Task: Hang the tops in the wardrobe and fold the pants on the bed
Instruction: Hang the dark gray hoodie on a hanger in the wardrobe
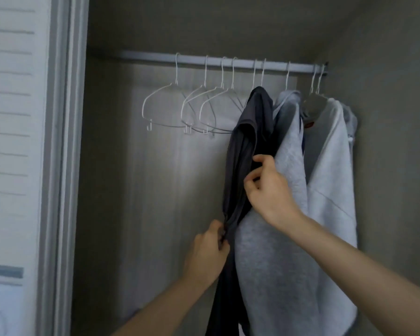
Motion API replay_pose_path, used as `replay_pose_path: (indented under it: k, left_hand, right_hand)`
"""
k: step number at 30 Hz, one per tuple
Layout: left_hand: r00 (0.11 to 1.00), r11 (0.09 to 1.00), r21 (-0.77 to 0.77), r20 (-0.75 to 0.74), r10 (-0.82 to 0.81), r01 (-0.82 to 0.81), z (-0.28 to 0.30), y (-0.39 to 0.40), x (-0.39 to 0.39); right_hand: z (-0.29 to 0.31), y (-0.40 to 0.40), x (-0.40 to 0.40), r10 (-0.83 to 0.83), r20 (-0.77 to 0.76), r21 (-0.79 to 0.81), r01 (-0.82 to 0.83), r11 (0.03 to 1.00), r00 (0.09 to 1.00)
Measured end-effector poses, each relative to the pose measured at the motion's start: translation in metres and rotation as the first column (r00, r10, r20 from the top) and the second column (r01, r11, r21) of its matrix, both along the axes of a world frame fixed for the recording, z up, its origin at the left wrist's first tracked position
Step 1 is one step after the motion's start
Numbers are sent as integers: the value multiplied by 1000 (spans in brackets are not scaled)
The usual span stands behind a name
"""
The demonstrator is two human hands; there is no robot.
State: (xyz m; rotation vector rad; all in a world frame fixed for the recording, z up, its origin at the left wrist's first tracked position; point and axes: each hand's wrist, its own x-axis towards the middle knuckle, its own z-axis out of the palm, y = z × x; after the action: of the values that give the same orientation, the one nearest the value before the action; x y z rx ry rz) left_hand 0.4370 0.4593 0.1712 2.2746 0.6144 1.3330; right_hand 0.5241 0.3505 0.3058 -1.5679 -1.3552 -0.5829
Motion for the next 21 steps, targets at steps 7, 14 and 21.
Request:
replay_pose_path:
  k: [7,14,21]
  left_hand:
    - [993,984,-156,-97,73,-88,-33,-36,-60]
    - [913,904,-158,-169,372,-398,-73,-127,-132]
    - [663,595,-309,-204,720,-742,-157,-263,-179]
  right_hand:
    - [-76,-17,-38,190,-31,-93,-192,977,981]
    - [-178,-53,-73,457,-291,-213,-523,825,840]
    - [-273,-117,-91,688,-400,-278,-795,538,606]
